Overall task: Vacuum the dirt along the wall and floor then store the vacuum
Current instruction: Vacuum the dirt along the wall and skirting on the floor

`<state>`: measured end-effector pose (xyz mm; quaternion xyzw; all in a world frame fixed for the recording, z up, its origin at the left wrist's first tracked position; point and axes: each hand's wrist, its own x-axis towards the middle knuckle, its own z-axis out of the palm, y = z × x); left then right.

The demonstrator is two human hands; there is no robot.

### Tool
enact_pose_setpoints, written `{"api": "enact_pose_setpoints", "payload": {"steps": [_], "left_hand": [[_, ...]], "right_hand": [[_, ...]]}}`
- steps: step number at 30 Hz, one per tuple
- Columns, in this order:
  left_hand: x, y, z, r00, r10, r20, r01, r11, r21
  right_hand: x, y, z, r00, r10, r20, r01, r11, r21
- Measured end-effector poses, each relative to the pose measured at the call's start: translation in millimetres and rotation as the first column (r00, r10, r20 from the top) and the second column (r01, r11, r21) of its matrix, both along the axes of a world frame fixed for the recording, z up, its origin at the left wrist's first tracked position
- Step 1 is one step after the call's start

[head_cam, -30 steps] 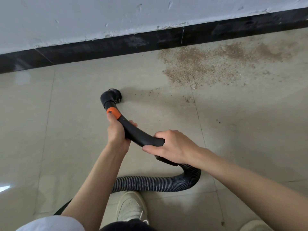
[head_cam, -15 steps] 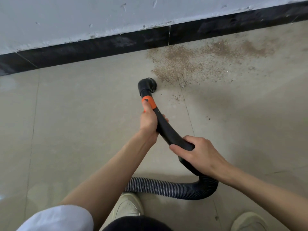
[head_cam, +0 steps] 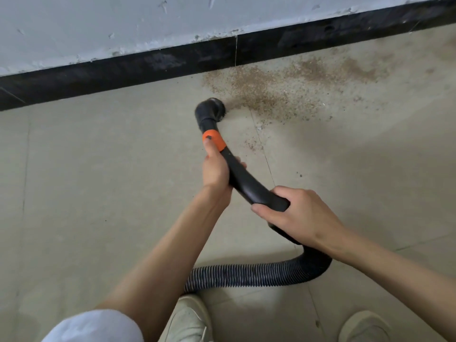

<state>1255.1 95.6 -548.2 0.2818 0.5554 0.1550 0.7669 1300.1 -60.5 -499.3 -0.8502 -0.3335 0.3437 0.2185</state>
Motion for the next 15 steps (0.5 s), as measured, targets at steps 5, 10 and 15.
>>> {"api": "enact_pose_setpoints", "payload": {"steps": [5,10,15], "left_hand": [[-31.4,31.3,-0.9,0.983,0.163,0.088,-0.162,0.987,-0.018],[-21.4,42.7,-3.7,0.983,0.173,0.069,-0.168,0.983,-0.073],[14.3,26.6,-2.1,0.998,0.026,0.062,-0.021,0.996,-0.083]], "right_hand": [[-1.2,43.2,-0.1,0.98,0.199,0.028,-0.2,0.98,0.008],[11.4,59.4,-8.3,0.978,0.209,0.003,-0.209,0.978,-0.017],[28.0,32.9,-15.9,0.997,0.075,-0.002,-0.075,0.997,0.009]]}}
